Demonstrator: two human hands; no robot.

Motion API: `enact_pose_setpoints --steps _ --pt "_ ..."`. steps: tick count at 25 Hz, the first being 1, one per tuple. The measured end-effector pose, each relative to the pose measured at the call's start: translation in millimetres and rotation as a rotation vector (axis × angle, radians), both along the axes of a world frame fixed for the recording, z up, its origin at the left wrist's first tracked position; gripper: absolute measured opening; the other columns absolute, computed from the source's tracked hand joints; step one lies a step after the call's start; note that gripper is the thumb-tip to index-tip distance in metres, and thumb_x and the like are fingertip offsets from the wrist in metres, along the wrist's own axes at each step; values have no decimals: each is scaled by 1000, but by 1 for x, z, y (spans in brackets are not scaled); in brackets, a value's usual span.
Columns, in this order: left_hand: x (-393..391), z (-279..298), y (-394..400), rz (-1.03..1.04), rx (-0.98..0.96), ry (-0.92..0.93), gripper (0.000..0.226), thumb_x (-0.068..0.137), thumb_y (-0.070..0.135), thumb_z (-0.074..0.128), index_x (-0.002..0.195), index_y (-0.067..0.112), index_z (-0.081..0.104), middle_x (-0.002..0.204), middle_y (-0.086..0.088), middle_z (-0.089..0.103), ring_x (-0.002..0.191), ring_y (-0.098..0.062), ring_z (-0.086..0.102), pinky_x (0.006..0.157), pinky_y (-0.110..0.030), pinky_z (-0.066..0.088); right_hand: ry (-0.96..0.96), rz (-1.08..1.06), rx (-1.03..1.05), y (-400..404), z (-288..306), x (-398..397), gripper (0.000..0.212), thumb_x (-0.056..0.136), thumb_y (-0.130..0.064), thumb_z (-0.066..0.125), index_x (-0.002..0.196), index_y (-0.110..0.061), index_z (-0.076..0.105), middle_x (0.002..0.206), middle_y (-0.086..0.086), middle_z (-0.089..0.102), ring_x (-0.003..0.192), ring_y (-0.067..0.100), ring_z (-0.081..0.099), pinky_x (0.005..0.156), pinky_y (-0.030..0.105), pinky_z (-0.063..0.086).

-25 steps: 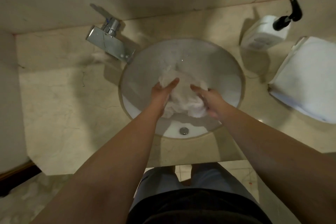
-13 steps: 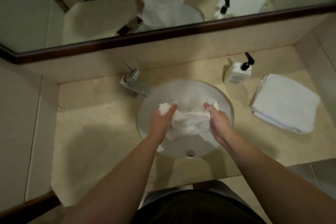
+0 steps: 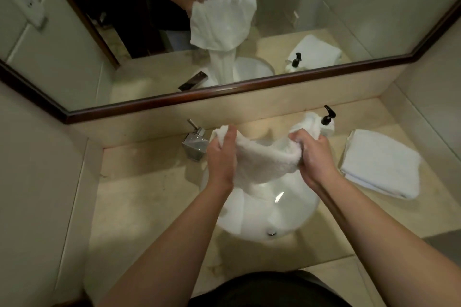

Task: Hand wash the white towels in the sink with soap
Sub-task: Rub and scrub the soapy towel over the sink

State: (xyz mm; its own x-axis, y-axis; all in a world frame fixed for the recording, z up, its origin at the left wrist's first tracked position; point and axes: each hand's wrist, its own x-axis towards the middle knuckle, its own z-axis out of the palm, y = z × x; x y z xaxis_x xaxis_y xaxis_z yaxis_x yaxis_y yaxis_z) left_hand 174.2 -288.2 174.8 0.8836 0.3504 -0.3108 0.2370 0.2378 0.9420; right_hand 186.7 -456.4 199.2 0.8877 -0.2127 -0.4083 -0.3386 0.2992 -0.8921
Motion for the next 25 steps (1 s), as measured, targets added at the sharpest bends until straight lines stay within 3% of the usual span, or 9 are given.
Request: enact_pose_setpoints --steps 4,7,10,13,17,19,22,25 --pt "1 29 -2 -93 147 -141 14 95 35 65 86 25 61 86 8 65 72 7 63 69 -13 50 -86 7 -73 21 29 -6 6 87 -8 62 82 -9 60 65 1 66 68 21 65 62 32 52" --pt "1 31 -3 -78 183 -219 30 77 43 72 73 14 64 69 7 63 65 -9 61 64 -28 52 -111 48 -147 29 40 -11 20 89 -13 62 69 -11 61 66 7 64 68 26 62 66 37 50" --pt "2 23 -14 -45 44 -157 33 63 46 68 68 13 62 62 5 61 62 -16 59 62 -32 50 -146 88 -228 41 43 -17 34 88 -19 63 56 -18 51 54 2 50 53 16 49 53 29 39" --pt "1 19 -32 38 -79 -73 27 72 36 65 69 11 57 66 -5 56 65 -19 56 64 -36 48 -148 7 -298 53 41 -13 32 92 -22 59 63 -17 48 55 -1 42 47 10 40 44 22 33" --pt "10 27 -48 155 -204 31 24 85 25 66 66 16 55 65 -1 55 69 -20 56 67 -36 48 -69 -311 -158 59 26 0 30 95 -25 59 67 -16 51 55 -6 48 51 9 46 51 25 38" --pt "18 30 -49 223 -240 104 24 92 26 63 72 13 60 71 -3 61 72 -21 62 72 -37 52 -92 -252 -150 66 15 -9 32 97 -26 58 66 -18 52 53 -12 50 51 6 50 52 24 41" --pt "22 25 -44 195 -177 114 26 99 36 57 81 17 60 83 -3 65 79 -17 64 80 -36 52 -179 -65 -303 75 8 -34 41 99 -23 54 59 -22 50 48 -13 50 47 2 48 49 22 39" --pt "5 17 -50 39 -76 66 28 99 35 58 78 17 58 75 3 64 70 -10 62 71 -29 50 -93 -179 -376 67 11 -15 46 98 -35 56 55 -19 48 47 -9 49 42 3 46 49 25 39"
